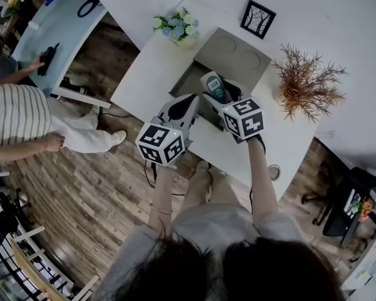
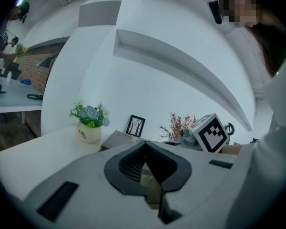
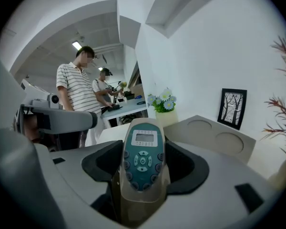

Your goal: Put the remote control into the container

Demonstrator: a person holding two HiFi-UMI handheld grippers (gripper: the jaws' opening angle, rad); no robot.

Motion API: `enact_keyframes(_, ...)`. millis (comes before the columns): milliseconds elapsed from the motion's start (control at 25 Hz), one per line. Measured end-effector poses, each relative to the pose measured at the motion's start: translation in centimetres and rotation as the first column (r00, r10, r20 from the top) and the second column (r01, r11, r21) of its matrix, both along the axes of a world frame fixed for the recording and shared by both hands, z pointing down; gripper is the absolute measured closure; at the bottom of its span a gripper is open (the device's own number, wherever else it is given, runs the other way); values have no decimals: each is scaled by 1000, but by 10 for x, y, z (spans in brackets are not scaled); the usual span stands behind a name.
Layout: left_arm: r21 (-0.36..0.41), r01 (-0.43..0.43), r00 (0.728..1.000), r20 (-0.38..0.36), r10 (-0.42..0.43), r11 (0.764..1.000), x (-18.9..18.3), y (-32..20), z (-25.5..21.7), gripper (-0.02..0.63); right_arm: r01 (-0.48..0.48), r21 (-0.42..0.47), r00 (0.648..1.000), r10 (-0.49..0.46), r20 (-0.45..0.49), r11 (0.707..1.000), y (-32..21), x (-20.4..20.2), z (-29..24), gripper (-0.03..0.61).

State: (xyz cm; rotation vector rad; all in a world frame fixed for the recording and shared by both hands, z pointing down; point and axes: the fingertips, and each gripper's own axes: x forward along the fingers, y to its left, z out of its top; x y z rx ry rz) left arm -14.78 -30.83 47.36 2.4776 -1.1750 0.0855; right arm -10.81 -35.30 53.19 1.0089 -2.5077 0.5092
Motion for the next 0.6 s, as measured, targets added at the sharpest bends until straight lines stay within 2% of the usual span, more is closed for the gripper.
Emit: enact_keyframes(600, -75, 16, 1000, -5, -17, 997, -17, -13, 34, 611, 88, -127, 986, -105, -130, 988, -17, -31, 61, 295)
